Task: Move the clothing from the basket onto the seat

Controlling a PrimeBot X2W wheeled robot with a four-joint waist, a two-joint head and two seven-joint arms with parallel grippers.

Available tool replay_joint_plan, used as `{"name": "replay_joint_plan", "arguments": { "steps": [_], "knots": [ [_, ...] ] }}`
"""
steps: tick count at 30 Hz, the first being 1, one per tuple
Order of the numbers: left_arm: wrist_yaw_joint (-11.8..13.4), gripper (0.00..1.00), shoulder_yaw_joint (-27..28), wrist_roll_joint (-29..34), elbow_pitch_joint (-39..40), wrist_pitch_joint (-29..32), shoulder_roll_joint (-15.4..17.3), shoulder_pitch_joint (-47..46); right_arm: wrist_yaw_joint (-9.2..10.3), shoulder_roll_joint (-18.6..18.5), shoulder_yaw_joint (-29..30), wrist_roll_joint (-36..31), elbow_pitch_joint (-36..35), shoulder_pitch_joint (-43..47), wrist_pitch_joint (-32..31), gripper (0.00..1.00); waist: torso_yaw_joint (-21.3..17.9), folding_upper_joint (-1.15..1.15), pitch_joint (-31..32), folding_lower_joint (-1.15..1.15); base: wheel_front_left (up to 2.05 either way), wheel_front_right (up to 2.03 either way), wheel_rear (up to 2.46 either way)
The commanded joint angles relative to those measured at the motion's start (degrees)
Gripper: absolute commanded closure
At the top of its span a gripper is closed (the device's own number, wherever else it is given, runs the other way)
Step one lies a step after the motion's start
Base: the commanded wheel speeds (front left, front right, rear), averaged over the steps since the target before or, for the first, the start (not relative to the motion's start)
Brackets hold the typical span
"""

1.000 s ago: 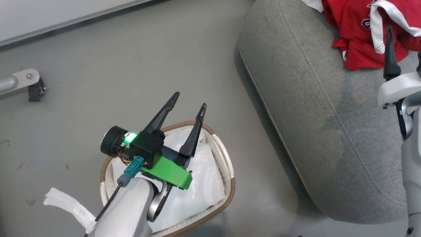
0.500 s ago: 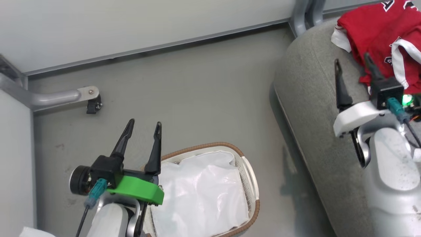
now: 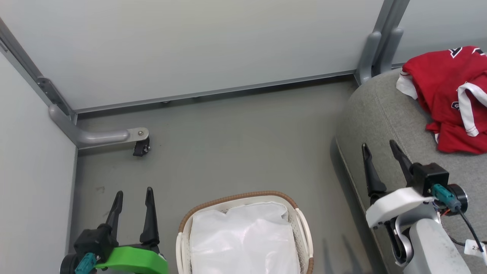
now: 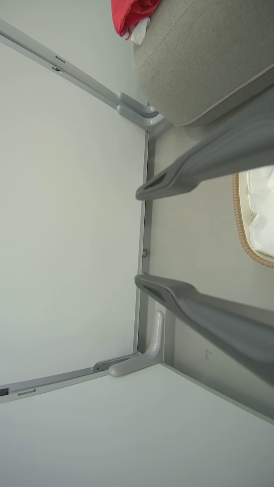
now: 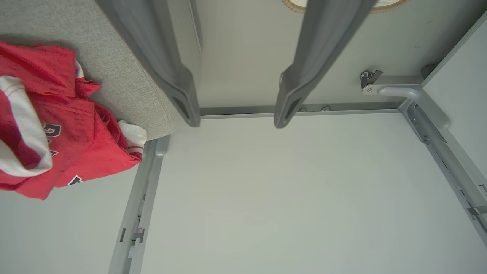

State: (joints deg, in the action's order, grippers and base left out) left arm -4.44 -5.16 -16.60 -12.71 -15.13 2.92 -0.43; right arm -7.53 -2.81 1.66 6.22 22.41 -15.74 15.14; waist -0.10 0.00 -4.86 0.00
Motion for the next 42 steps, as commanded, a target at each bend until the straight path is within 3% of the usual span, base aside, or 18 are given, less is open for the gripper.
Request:
{"name": "replay_joint_plan", "arguments": {
  "steps": [1, 12, 37, 38, 42],
  "knots": [
    [0.3, 0.00, 0.1, 0.0, 0.5, 0.0, 0.0, 1.4, 0.08, -0.2, -0.6, 0.8, -0.5, 1.8, 0.0, 0.00, 0.9, 0.00, 2.1, 0.00, 0.00, 0.00, 0.00],
    [0.9, 0.00, -0.4, 0.7, 0.8, 0.0, 0.0, 4.6, 0.08, -0.2, -4.1, 0.8, -1.4, 7.2, 0.0, 0.00, 0.5, 0.00, 4.2, 0.00, 0.00, 0.00, 0.00],
    [-0.1, 0.00, -1.0, -1.4, -0.7, 0.0, 0.0, 4.5, 0.08, -0.2, -5.3, 2.4, -2.3, 7.3, 0.0, 0.00, 0.6, 0.00, 4.3, 0.00, 0.00, 0.00, 0.00],
    [0.1, 1.00, -1.0, -1.4, -0.9, 0.0, 0.0, 4.0, 0.00, 0.0, -5.3, 2.0, -2.1, 6.9, 0.0, 1.00, 0.6, 0.00, 4.2, 0.00, 0.00, 0.00, 0.00],
    [0.1, 1.00, -0.9, -2.7, -2.3, 0.2, -0.1, 3.9, 0.00, 0.3, -5.1, 3.0, -0.8, 7.2, -0.4, 1.00, 0.6, 0.00, 4.3, 0.00, 0.00, 0.00, 0.00]
  ]
}}
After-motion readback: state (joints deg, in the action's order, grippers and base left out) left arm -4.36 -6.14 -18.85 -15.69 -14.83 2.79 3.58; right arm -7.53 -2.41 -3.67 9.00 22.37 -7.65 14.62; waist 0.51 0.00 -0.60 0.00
